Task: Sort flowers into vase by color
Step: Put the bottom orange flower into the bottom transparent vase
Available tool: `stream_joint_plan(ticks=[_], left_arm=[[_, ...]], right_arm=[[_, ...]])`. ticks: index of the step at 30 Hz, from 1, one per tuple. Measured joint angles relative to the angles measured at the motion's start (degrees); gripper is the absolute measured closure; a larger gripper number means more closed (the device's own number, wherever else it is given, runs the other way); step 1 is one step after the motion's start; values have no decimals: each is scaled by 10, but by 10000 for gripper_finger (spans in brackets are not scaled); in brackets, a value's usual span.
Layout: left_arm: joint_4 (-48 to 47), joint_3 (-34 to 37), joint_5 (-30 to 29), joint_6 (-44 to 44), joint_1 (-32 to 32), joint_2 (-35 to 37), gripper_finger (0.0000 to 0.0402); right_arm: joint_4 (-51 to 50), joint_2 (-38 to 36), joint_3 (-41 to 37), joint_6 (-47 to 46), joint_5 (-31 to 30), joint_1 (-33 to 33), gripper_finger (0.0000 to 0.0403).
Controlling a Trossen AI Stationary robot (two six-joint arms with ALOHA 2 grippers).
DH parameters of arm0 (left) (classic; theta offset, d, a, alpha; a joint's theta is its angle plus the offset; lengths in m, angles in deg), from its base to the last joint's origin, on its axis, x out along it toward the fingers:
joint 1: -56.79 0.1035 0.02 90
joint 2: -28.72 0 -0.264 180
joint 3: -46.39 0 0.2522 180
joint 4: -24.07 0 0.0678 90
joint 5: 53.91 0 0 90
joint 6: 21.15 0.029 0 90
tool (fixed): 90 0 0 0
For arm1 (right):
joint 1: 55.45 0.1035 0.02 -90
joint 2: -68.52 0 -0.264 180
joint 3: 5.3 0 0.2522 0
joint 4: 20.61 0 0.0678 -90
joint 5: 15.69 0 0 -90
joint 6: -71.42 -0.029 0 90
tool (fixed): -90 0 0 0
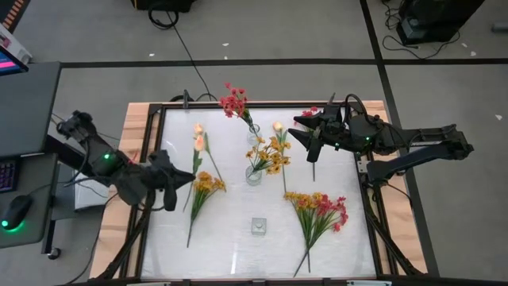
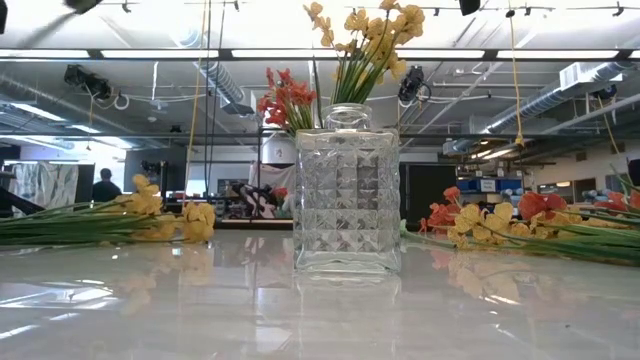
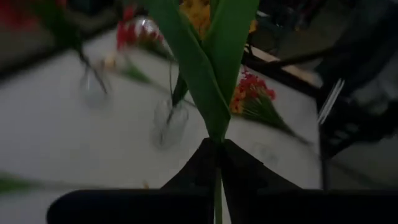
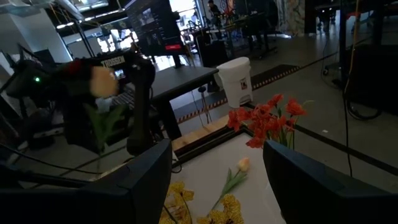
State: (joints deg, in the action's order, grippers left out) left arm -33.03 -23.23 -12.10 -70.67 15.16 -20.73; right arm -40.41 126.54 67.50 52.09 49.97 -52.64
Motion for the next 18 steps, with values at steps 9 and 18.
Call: stream_joint_plan(ticks=[9, 18], left_arm=[[123, 0, 4, 274, 68, -2, 379], [186, 0, 75, 314, 153, -12, 379]], right_arm=[[0, 0, 0, 0, 0, 0, 142], [0, 0, 0, 0, 0, 0, 142]])
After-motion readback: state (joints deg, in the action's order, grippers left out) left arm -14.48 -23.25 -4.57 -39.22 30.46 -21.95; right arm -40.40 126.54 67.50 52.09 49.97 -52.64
